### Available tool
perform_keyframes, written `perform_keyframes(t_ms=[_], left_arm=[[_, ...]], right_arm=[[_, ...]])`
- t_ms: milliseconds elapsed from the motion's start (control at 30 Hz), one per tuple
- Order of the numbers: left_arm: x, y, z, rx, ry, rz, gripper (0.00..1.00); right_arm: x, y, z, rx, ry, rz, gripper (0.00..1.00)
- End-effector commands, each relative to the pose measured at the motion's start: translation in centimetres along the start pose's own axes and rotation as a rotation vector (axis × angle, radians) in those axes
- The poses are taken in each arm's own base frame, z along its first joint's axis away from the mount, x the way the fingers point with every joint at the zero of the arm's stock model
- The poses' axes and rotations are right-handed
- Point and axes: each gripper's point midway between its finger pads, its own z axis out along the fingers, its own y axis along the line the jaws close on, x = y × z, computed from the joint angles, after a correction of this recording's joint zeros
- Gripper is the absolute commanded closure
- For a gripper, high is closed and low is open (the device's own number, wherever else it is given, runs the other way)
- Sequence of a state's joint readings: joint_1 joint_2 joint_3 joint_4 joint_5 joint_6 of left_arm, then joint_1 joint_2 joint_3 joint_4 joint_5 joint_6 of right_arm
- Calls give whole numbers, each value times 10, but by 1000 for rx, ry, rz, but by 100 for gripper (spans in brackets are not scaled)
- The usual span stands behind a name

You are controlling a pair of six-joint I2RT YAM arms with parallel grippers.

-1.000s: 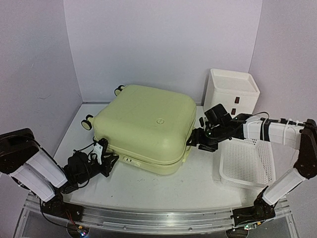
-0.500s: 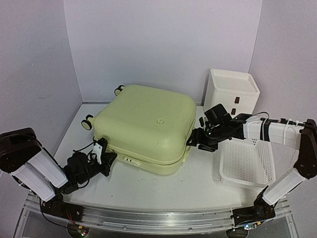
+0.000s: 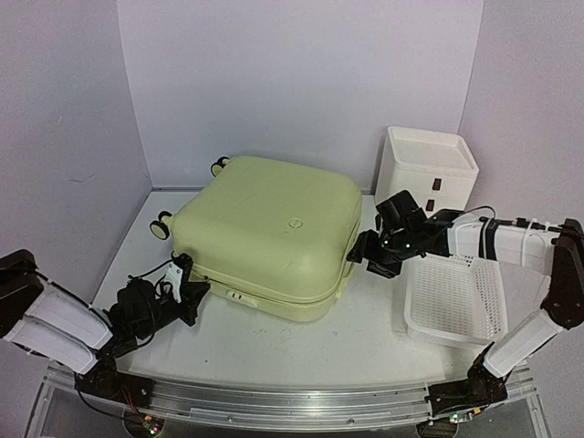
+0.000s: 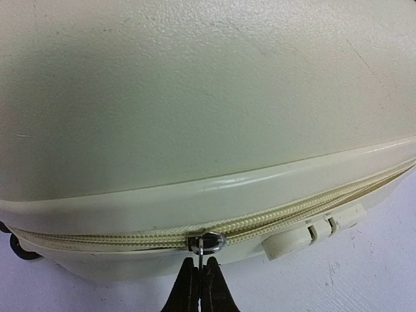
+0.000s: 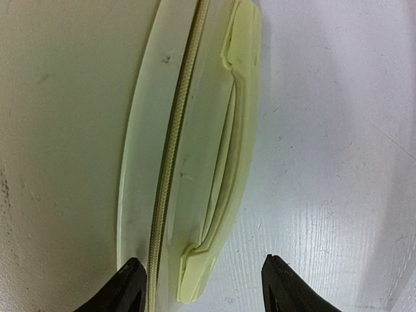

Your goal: Open, take out, and arrange the luggage

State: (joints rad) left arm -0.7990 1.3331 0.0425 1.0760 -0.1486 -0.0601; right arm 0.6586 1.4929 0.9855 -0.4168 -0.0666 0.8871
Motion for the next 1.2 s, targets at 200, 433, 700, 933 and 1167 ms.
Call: perform_keyframes(t_ms=[200,433,700,933,1167], left_arm=[[-35,3,-15,-41,129,-171,100],[-16,-3,-26,-38,276,-313,100],[-37,-9,-34,31,157,-248,100],[-60,-6,-43,47,-12,-156,100],[-73,-3,-36,29,-173,-29,100]], right_arm=[[-28,6,15,2,-57,72,37],[-27,5,24,-3,-45,41,39],[-43,0,36,-54,-109,87,45],[-36,6,63,-84,-40,114,49],[-8,-1,82,-61,18,118,52]])
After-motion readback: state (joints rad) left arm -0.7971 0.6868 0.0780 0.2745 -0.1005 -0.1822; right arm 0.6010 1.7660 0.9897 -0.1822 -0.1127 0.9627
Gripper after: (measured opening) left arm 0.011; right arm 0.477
